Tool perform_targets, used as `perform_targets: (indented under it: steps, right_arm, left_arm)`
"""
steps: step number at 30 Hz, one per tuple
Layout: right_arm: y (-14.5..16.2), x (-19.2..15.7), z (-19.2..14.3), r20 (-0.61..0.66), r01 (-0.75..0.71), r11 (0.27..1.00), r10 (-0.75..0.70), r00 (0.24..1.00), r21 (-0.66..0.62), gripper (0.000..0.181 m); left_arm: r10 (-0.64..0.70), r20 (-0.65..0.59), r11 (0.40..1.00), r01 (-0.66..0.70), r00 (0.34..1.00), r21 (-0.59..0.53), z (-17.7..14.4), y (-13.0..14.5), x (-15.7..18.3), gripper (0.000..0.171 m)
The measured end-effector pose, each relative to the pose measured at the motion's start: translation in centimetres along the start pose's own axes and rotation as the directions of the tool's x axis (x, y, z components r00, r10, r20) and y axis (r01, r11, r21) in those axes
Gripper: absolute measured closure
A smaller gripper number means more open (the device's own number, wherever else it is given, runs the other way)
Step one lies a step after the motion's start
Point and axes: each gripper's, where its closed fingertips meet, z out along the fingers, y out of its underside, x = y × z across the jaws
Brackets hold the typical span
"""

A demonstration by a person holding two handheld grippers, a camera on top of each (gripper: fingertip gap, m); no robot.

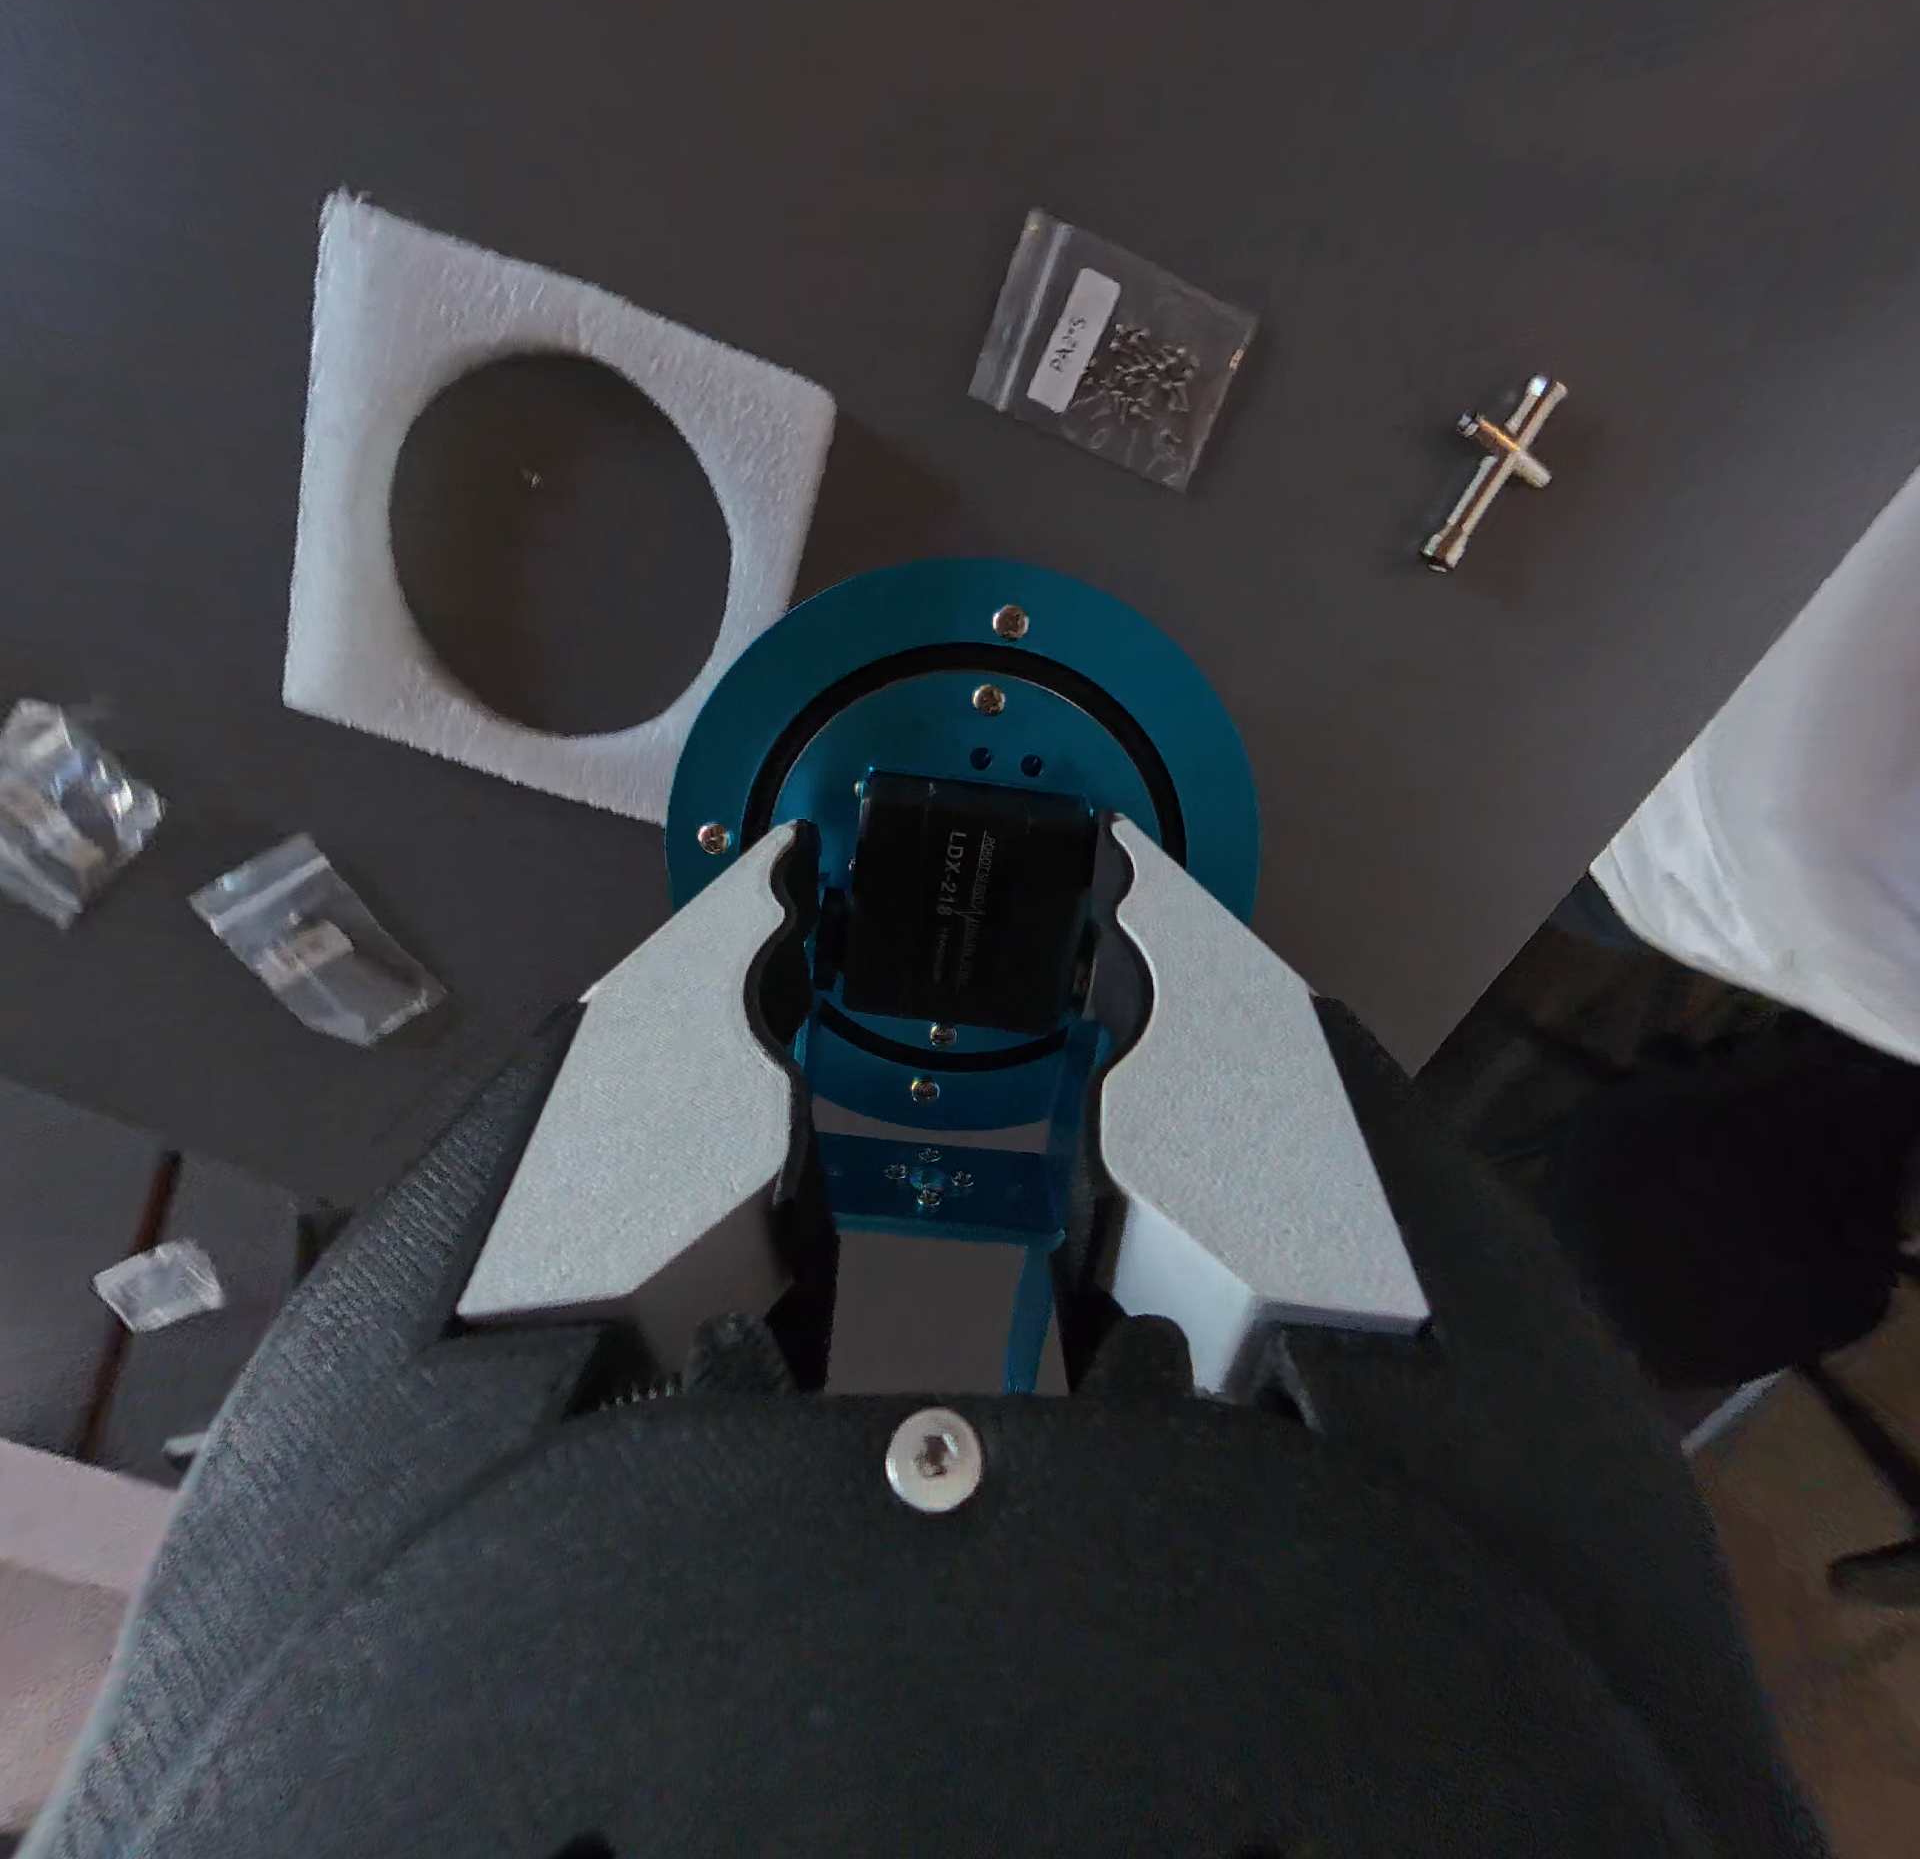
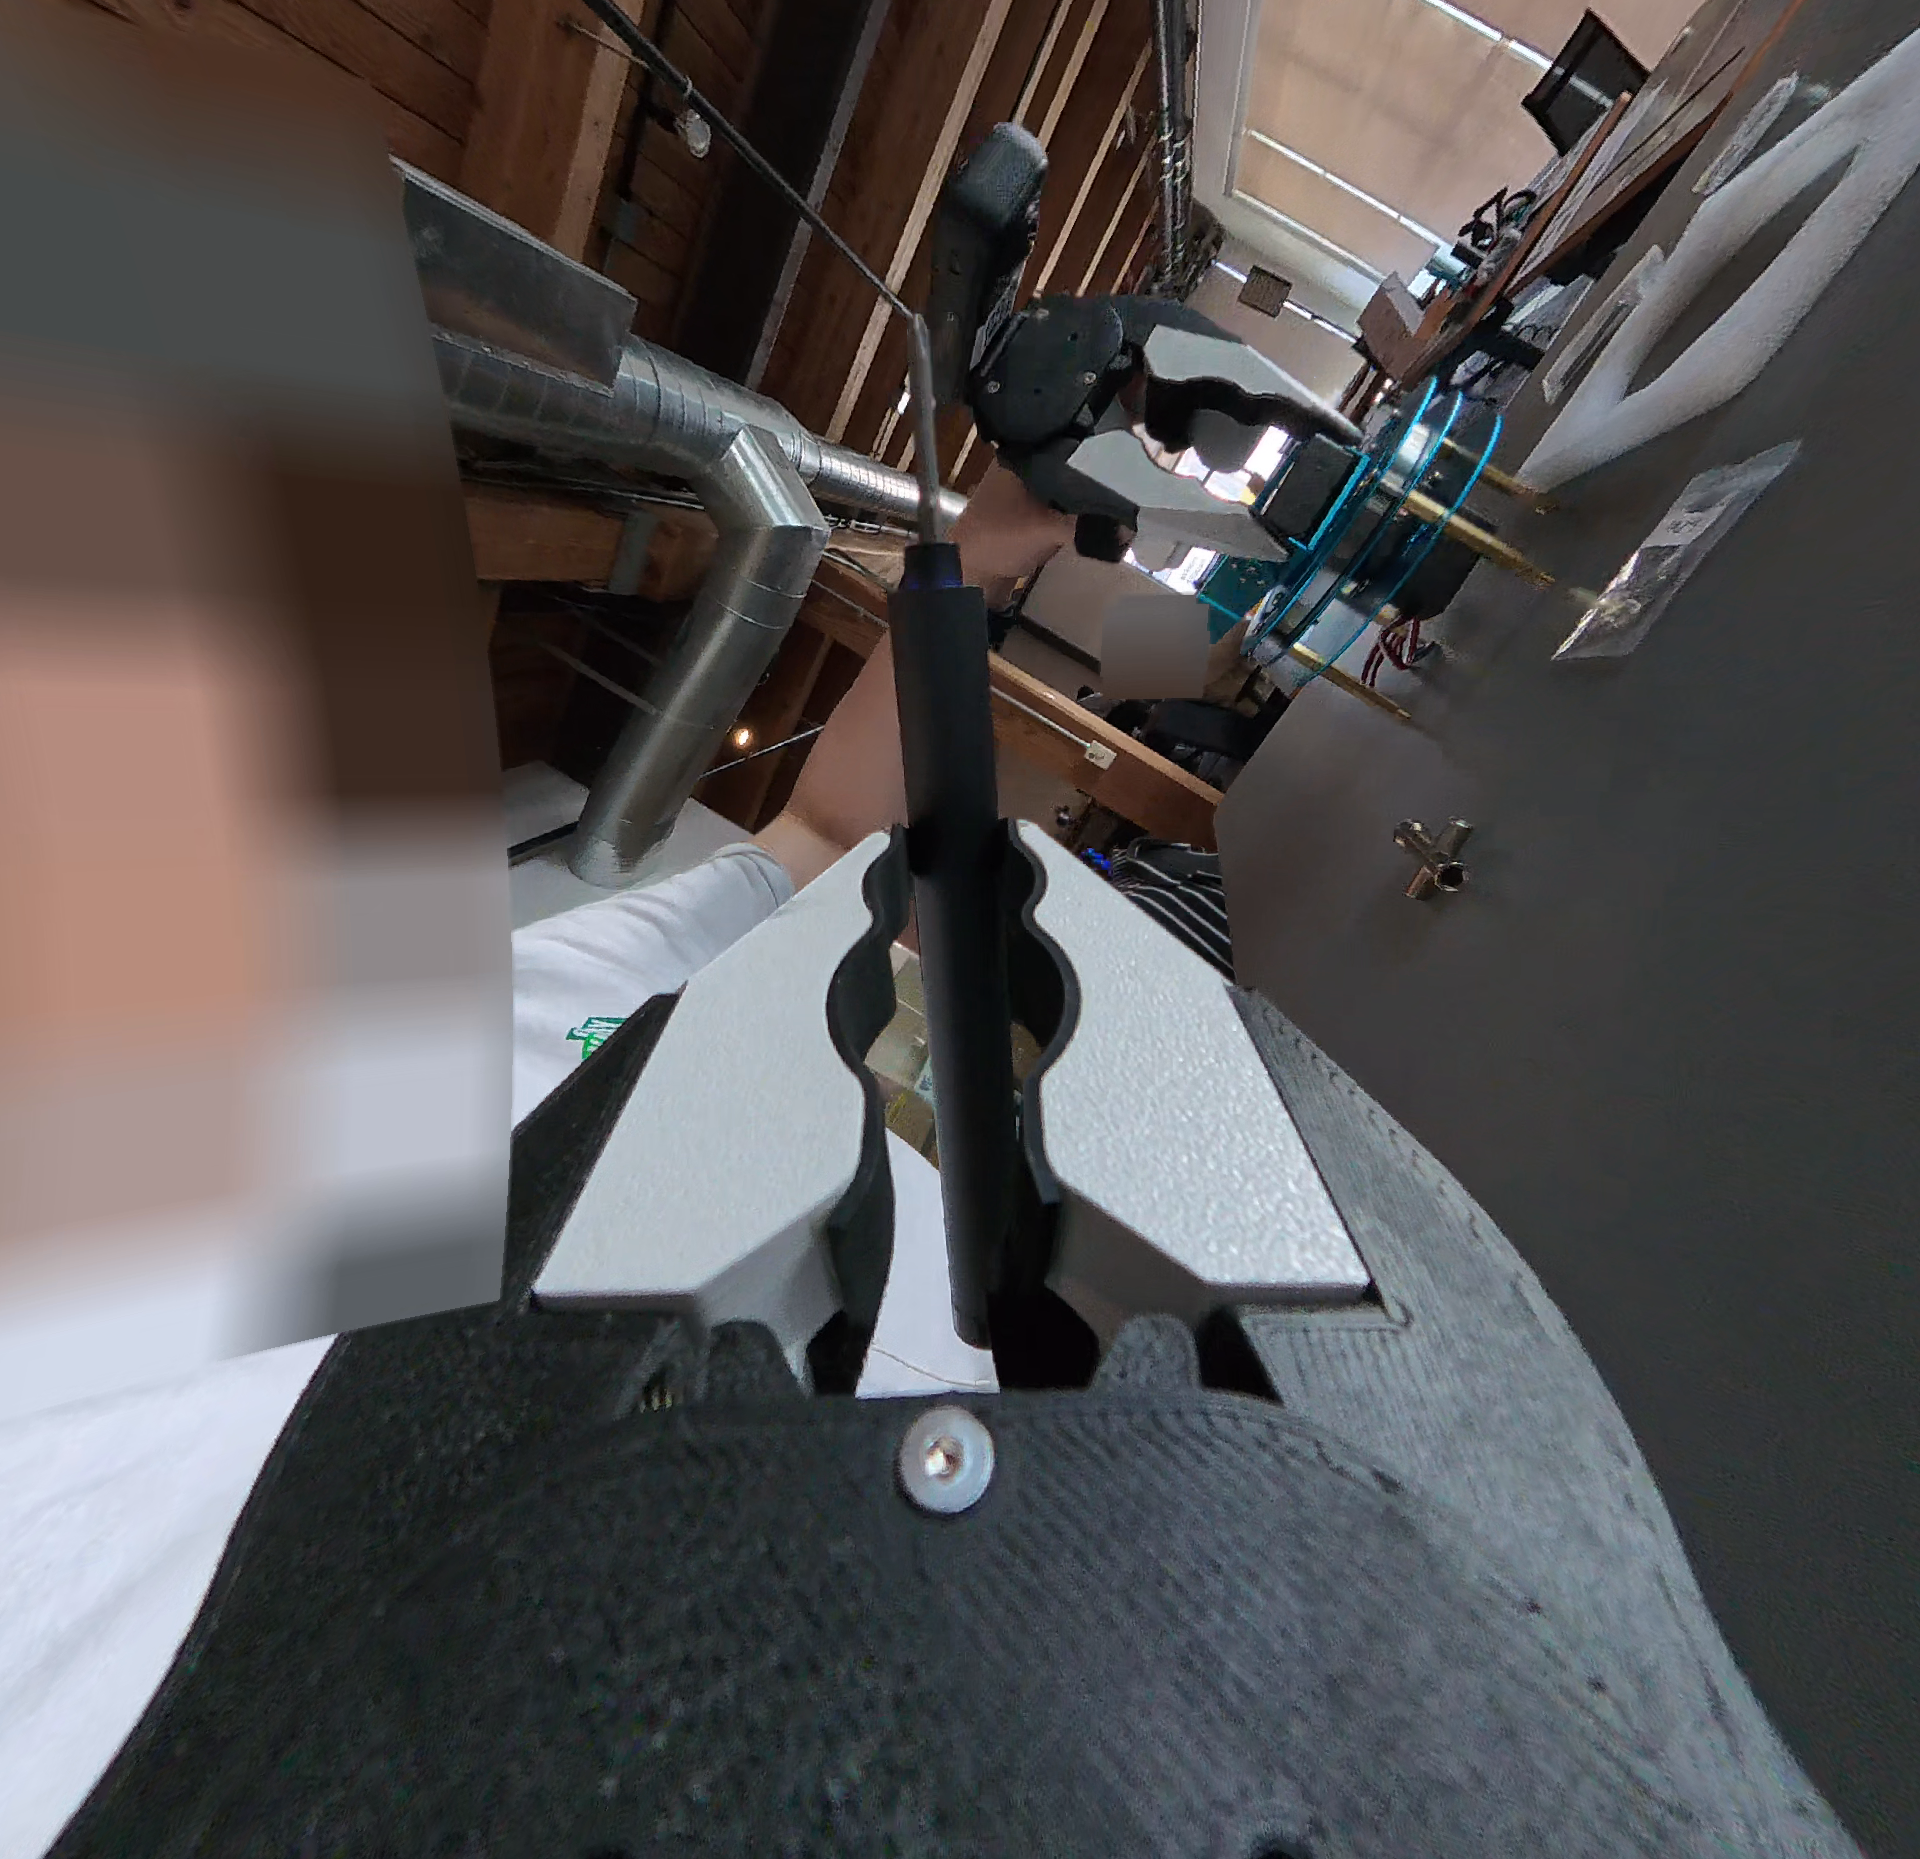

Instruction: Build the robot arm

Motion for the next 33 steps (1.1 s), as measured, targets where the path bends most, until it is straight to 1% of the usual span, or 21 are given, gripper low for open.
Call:
perform_targets:
  steps: [1,2,5,7,8,10,12,13,15,16,18,19,20,22,23,24,26,28,30,32,33]
  right_arm:
    - [-0.1,-0.1,-0.1,0.009,-0.001,1.000,0.001,1.000,-0.013,0.166]
    - [-0.2,-0.2,-0.3,0.017,-0.002,1.000,0.003,1.000,-0.024,0.166]
    - [-0.5,-0.3,-0.5,0.045,-0.014,0.999,0.017,0.999,-0.052,0.166]
    - [-0.5,-0.3,-0.6,0.066,-0.023,0.997,0.028,0.997,-0.074,0.166]
    - [-0.6,-0.3,-0.6,0.074,-0.027,0.996,0.033,0.997,-0.083,0.166]
    - [-0.6,-0.2,-0.7,0.081,-0.027,0.995,0.035,0.996,-0.099,0.166]
    - [-0.7,-0.2,-0.6,0.087,-0.027,0.993,0.037,0.996,-0.111,0.166]
    - [-0.8,-0.2,-0.6,0.091,-0.029,0.993,0.039,0.995,-0.116,0.166]
    - [-0.9,-0.2,-0.5,0.101,-0.038,0.992,0.051,0.994,-0.120,0.166]
    - [-0.9,-0.1,-0.5,0.103,-0.046,0.991,0.059,0.993,-0.123,0.166]
    - [-0.8,0.1,-0.4,0.109,-0.053,0.990,0.068,0.992,-0.132,0.166]
    - [-0.7,0.1,-0.4,0.111,-0.052,0.989,0.067,0.992,-0.136,0.166]
    - [-0.6,0.1,-0.4,0.111,-0.045,0.989,0.061,0.992,-0.139,0.166]
    - [-0.5,0.5,-0.5,0.098,-0.036,0.990,0.050,0.994,-0.134,0.166]
    - [-0.5,0.7,-0.5,0.091,-0.036,0.992,0.047,0.995,-0.125,0.166]
    - [-0.6,0.9,-0.6,0.083,-0.040,0.993,0.049,0.995,-0.112,0.166]
    - [-0.7,1.5,-0.9,0.059,-0.055,0.994,0.061,0.996,-0.096,0.166]
    - [-0.8,2.4,-1.3,-0.001,-0.073,0.993,0.073,0.997,-0.096,0.166]
    - [-0.7,3.6,-1.8,-0.087,-0.087,0.989,0.077,0.993,-0.118,0.166]
    - [-0.8,4.5,-2.0,-0.157,-0.087,0.987,0.066,0.985,-0.136,0.166]
    - [-0.9,4.8,-2.1,-0.184,-0.093,0.986,0.066,0.981,-0.138,0.166]
  left_arm:
    - [-0.052,0.015,0.999,0.052,0.999,-0.014,-0.1,0.3,-0.1,0.119]
    - [-0.109,0.024,0.994,0.109,0.994,-0.026,-0.2,0.5,0.0,0.126]
    - [-0.305,0.067,0.951,0.308,0.950,-0.040,-0.4,1.2,0.0,0.127]
    - [-0.367,0.087,0.928,0.371,0.926,-0.031,-0.4,1.3,0.0,0.126]
    - [-0.424,0.097,0.904,0.427,0.900,-0.007,-0.4,1.2,-0.1,0.126]
    - [-0.555,0.119,0.831,0.554,0.824,0.042,-0.3,1.0,-0.5,0.126]
    - [-0.684,0.151,0.727,0.683,0.714,0.064,-0.4,1.2,-0.9,0.126]
    - [-0.718,0.167,0.691,0.721,0.676,0.057,-0.4,1.4,-1.0,0.126]
    - [-0.759,0.177,0.644,0.763,0.627,0.063,-0.4,1.3,-1.1,0.126]
    - [-0.759,0.179,0.643,0.764,0.626,0.052,-0.4,1.3,-0.9,0.126]
    - [-0.722,0.164,0.682,0.731,0.672,0.009,-0.6,1.5,-0.5,0.127]
    - [-0.710,0.144,0.698,0.717,0.690,0.004,-0.9,1.5,-0.4,0.127]
    - [-0.712,0.105,0.700,0.714,0.695,0.024,-1.2,1.2,-0.2,0.124]
    - [-0.716,-0.012,0.694,0.713,0.698,0.096,-2.1,0.1,-0.3,0.116]
    - [-0.694,-0.058,0.708,0.695,0.718,0.129,-2.6,-0.3,-0.4,0.114]
    - [-0.648,-0.097,0.739,0.655,0.755,0.161,-3.2,-0.6,-0.4,0.118]
    - [-0.540,-0.132,0.804,0.556,0.831,0.212,-4.3,-0.7,-0.6,0.120]
    - [-0.389,-0.167,0.873,0.420,0.906,0.248,-5.2,-0.7,-0.1,0.123]
    - [-0.207,-0.124,0.944,0.232,0.970,0.237,-5.6,0.2,-0.1,0.124]
    - [-0.053,-0.088,0.973,0.071,0.995,0.221,-5.7,0.8,-0.3,0.125]
    - [0.016,-0.102,0.975,0.007,0.995,0.223,-5.8,0.8,-0.1,0.126]
